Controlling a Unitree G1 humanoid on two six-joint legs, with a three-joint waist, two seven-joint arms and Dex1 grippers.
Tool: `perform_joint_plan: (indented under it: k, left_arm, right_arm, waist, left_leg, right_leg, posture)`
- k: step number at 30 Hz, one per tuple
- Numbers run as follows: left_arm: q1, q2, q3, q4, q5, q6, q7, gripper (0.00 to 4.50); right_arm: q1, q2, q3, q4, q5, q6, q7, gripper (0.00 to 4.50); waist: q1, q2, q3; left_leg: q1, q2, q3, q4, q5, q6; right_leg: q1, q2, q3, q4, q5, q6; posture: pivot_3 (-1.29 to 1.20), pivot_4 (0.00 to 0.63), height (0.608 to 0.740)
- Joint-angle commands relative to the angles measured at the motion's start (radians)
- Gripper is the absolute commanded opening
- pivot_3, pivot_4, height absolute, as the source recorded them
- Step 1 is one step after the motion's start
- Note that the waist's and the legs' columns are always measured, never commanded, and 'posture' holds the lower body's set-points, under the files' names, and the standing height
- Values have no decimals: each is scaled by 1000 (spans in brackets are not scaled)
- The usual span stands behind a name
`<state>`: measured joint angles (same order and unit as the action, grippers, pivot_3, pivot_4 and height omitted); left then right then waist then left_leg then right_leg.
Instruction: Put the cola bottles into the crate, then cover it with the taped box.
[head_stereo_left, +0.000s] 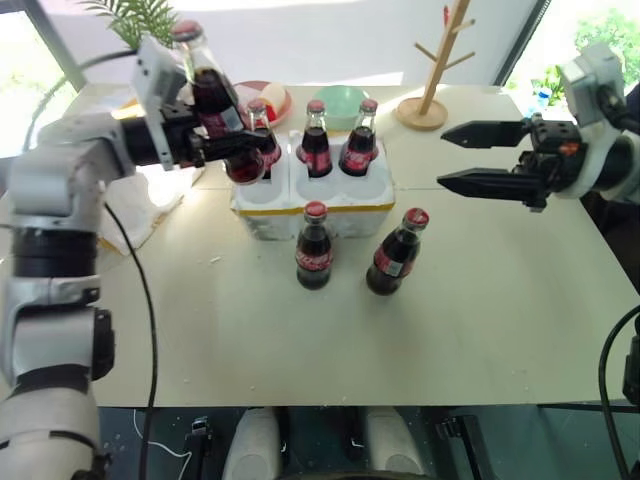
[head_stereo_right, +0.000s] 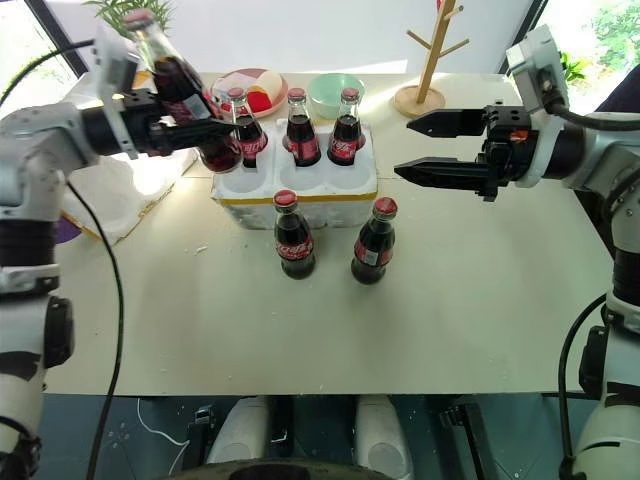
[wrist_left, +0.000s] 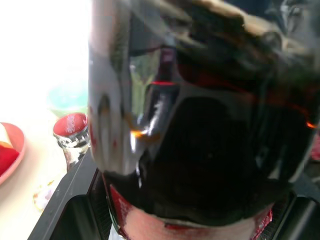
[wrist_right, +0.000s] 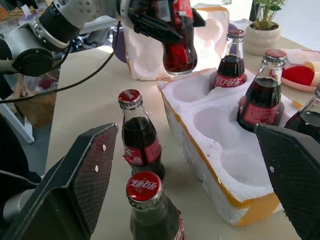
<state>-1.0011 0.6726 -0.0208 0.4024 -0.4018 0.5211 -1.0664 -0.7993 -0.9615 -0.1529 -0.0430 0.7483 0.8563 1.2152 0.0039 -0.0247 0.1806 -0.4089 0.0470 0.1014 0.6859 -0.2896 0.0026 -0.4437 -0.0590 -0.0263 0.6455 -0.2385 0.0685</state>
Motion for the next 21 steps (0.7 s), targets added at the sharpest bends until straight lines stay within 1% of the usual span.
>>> perform_joint_plan:
  k: [1,5,11,15,17,18,19,21]
  left_arm:
    - [-37,-15,-20,56,68,-119,-19,2848]
    - [-37,-65,-26,134,97,-158,-26,2848]
    - [-42,-151,-41,314,200,-293,72,2848]
    - [-42,-179,-40,366,223,-322,88,2848]
    - [-38,-183,-41,366,226,-321,78,3914]
    - [-37,-184,-40,364,227,-319,72,4283]
    - [-35,-185,-38,360,226,-315,65,4422]
    - [-31,-180,-31,342,222,-305,52,4422]
  right_arm:
    - [3,-10,-50,-41,12,-7,-31,4500]
    - [28,-10,-65,-51,13,-10,-58,4500]
    - [50,9,-50,-37,-22,-57,-98,4500]
    - [47,13,-35,-21,-46,-84,-103,4500]
    - [45,15,-22,-9,-64,-103,-102,4500]
    - [44,16,-19,-5,-68,-107,-99,4500]
    - [41,17,-18,-1,-70,-109,-96,4500]
    - [26,21,-12,18,-79,-119,-92,4500]
  waist:
    - [-1,0,0]
    - [1,0,0]
    - [8,0,0]
    - [10,0,0]
    - [10,0,0]
    - [9,0,0]
    - [9,0,0]
    - [9,0,0]
  left_leg:
    - [0,0,0,0,0,0]
    - [-2,0,0,0,0,0]
    - [-2,0,0,2,0,0]
    - [-1,0,-1,6,0,0]
    - [-1,0,-2,9,0,0]
    - [-1,0,-2,10,0,1]
    - [-1,0,-2,11,-1,1]
    - [-1,0,-2,11,-1,2]
  right_leg:
    - [-1,0,0,0,0,0]
    - [-1,0,0,0,0,0]
    - [-1,-1,0,0,0,0]
    - [1,-1,0,2,0,0]
    - [3,-1,0,2,0,0]
    - [3,-1,0,3,0,0]
    - [3,-1,0,3,0,0]
    - [4,-1,0,3,0,0]
  posture:
    - [0,150,740]
    - [0,150,740]
    - [0,150,740]
    - [0,150,740]
    - [0,150,740]
    - [0,150,740]
    - [0,150,740]
    - [0,150,740]
